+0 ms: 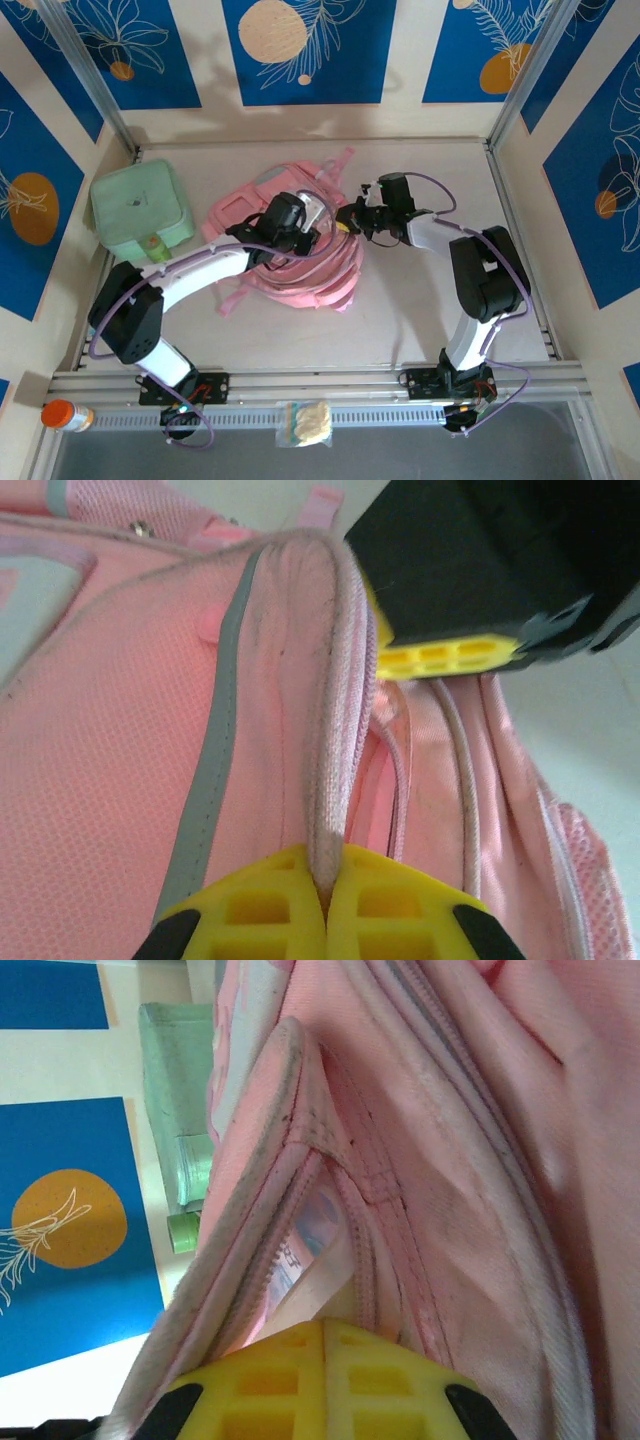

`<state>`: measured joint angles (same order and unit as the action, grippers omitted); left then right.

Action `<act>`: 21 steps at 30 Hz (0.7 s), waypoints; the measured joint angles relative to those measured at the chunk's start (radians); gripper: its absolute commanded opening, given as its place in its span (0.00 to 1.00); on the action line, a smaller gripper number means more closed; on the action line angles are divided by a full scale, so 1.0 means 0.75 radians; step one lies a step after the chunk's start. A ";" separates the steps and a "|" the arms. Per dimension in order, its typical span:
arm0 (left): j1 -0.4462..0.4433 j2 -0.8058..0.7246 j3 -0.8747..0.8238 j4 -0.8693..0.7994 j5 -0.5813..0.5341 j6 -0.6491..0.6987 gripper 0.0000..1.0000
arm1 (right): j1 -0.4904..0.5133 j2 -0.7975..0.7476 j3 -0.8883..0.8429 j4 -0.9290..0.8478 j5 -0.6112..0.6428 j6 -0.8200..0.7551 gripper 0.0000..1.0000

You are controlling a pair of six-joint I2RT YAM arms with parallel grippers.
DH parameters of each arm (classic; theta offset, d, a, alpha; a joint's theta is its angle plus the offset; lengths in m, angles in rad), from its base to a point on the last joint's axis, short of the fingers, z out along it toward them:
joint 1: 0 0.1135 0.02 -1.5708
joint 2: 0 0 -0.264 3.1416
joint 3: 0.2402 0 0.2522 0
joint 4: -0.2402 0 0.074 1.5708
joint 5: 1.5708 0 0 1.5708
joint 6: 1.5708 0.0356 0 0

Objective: Pack the student bag

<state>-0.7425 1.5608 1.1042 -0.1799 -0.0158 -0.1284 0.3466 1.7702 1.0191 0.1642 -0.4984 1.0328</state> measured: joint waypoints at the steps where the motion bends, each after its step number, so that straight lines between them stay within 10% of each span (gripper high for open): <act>1: 0.003 -0.004 0.000 0.004 0.002 -0.007 0.00 | 0.005 0.006 0.000 0.015 0.002 0.005 0.00; 13: 0.027 0.024 -0.057 0.070 0.103 -0.086 0.00 | 0.031 0.065 -0.074 0.224 0.044 0.114 0.00; 21: 0.023 0.098 -0.126 0.127 0.115 -0.073 0.22 | 0.021 0.054 -0.118 0.189 0.065 0.152 0.00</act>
<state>-0.7250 1.6341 1.0100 -0.0849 0.0704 -0.1829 0.3626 1.8111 0.9306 0.3058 -0.4500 1.1469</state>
